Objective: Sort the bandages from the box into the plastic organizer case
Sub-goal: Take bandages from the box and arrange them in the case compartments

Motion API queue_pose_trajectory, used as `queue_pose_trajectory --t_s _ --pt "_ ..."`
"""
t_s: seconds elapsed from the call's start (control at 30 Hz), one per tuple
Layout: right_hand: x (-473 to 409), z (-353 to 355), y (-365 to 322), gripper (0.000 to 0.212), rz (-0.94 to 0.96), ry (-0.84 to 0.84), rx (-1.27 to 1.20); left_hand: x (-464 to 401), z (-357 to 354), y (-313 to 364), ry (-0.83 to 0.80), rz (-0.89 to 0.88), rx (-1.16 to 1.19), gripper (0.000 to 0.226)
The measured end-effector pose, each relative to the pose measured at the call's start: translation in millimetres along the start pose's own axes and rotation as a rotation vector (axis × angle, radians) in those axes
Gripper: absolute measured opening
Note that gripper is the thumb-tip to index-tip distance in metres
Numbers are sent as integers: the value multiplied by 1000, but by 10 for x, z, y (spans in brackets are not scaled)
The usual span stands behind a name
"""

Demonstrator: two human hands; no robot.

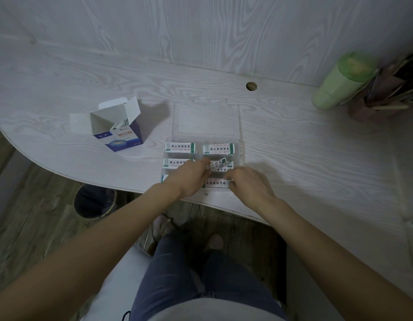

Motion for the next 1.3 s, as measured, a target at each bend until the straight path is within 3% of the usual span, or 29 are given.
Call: queue_pose_trajectory --t_s 0.2,0.37,0.7,0.83,0.9,1.0,1.1,1.2,1.3 --pt "102 84 76 30 -120 95 -178 65 57 6 29 -32 65 42" --pt "104 102 73 28 -162 78 -196 64 42 -3 -6 10 17 23" --pt "104 78 30 24 -171 63 -220 52 47 -8 25 -24 48 29" --pt "88 172 64 21 -164 139 -294 84 101 -30 41 -38 331 20" --pt "45 237 54 20 -135 176 -587 111 121 -37 -2 -13 607 11" --pt "17 304 -7 19 -151 139 -1011 142 166 5 -67 -11 752 10" --pt "33 344 -38 11 -147 191 -1122 200 185 108 -132 -21 838 17" --pt "38 342 -51 8 -132 209 -1190 244 179 146 -150 92 1120 27" --pt "62 333 -53 16 -124 214 -1223 227 191 122 -47 97 1038 23"
Point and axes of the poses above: each hand's wrist, its own x-axis away from the middle knuckle, its own z-axis out of the back of the hand, y = z × x, the point moved 3 cm from there along -x, towards the middle knuckle, and after that the axes turned 3 degrees about -x, right-handed, at the moved point
